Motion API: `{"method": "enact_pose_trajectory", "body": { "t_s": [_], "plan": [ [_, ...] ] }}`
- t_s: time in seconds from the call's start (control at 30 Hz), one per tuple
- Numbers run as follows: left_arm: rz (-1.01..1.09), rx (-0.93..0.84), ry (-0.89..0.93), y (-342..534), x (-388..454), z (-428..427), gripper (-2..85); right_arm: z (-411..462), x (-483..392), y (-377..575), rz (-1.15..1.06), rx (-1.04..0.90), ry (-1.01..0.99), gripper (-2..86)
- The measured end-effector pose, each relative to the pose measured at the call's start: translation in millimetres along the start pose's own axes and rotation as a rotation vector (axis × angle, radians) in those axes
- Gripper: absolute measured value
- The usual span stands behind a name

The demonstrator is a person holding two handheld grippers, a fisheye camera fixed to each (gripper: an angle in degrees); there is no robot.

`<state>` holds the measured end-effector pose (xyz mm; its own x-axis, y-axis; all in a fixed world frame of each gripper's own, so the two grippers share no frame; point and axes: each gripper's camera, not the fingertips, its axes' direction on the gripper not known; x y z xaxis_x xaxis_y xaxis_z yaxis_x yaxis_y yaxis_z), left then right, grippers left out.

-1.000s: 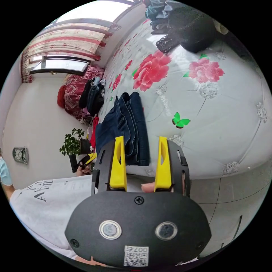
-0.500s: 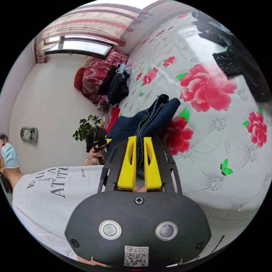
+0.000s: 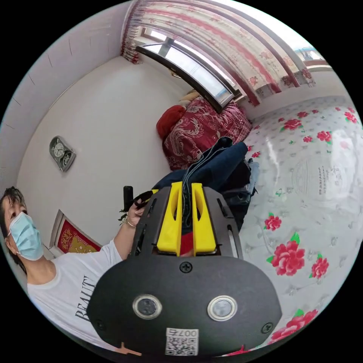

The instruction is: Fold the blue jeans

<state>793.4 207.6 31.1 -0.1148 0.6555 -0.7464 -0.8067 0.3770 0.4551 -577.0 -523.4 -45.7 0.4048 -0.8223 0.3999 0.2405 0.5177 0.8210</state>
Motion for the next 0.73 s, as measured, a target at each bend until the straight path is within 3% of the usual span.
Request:
{"method": "enact_pose_trajectory", "body": {
  "t_s": [0.07, 0.2, 0.4, 0.5, 0.57, 0.73],
  "plan": [
    [-0.028, 0.041, -0.071, -41, -21, -14, 5.0, 57, 10, -61, 0.027, 0.016, 0.026, 3.7],
    [-0.167, 0.023, -0.353, -63, -76, -17, 9.1, 131, 48, -88, 0.099, -0.037, 0.2, 4.6],
    [-0.183, -0.191, -0.471, 74, -84, 46, 8.6, 172, 120, 60, 0.186, -0.28, 0.256, 5.6],
    [-0.134, -0.39, -0.438, 150, -42, 91, 8.0, 133, 154, 164, 0.324, -0.426, 0.393, 6.3],
    [-0.074, -0.515, -0.445, 189, -5, 112, 6.8, 62, 165, 218, 0.41, -0.45, 0.544, 7.0],
    [0.021, -0.737, -0.338, 259, 85, 140, 4.5, -132, 122, 228, 0.372, -0.163, 0.993, 9.0]
  ]
}}
